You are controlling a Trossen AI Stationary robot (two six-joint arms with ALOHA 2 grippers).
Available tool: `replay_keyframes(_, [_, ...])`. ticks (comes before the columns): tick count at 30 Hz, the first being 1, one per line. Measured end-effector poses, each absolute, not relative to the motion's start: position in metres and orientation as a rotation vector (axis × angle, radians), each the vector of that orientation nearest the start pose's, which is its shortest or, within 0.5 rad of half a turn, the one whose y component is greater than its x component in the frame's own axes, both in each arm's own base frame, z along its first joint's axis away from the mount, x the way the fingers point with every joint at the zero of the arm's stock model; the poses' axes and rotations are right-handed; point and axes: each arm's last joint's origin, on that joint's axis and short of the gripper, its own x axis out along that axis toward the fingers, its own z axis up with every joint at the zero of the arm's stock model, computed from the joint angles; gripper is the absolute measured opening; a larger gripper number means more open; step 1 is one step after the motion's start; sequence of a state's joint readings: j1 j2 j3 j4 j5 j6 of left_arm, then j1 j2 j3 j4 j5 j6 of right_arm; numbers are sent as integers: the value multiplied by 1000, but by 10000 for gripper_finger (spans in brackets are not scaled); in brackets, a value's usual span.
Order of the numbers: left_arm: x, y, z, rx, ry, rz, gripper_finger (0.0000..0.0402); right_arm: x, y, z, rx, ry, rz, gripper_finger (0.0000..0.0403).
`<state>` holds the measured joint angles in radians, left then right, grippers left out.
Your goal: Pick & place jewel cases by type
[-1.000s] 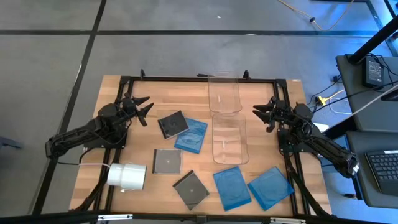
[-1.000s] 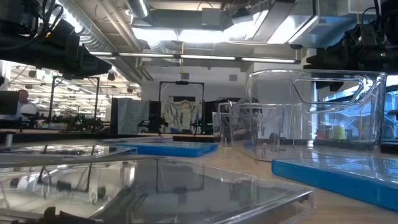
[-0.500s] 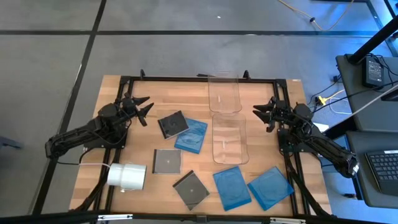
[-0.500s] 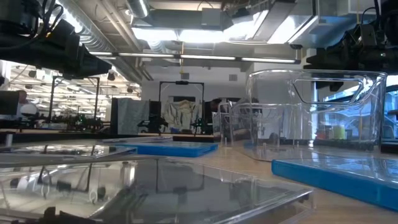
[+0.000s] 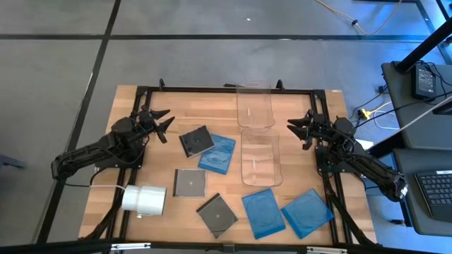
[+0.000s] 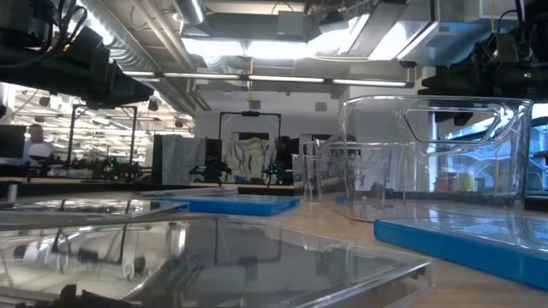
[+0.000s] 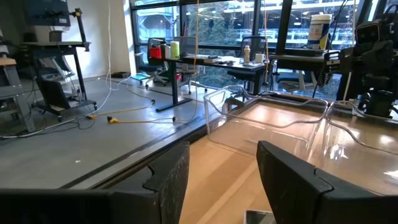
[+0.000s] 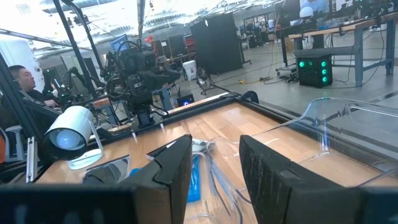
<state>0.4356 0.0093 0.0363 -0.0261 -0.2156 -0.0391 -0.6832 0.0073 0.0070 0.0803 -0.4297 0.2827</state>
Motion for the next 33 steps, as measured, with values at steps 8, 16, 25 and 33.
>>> replay_keyframes(8, [84, 46, 173, -38, -14, 651, 184, 81, -50, 173, 239, -103, -242, 139])
replay_keyframes(16, [84, 46, 173, -38, -14, 653, 184, 81, -50, 174, 446, -141, -223, 139])
replay_keyframes(25, [83, 46, 173, -37, -14, 677, 184, 76, -40, 202, 434, -75, -24, 139])
replay_keyframes(33, [83, 46, 173, -37, -14, 677, 184, 66, -35, 245, 554, 188, -198, 139])
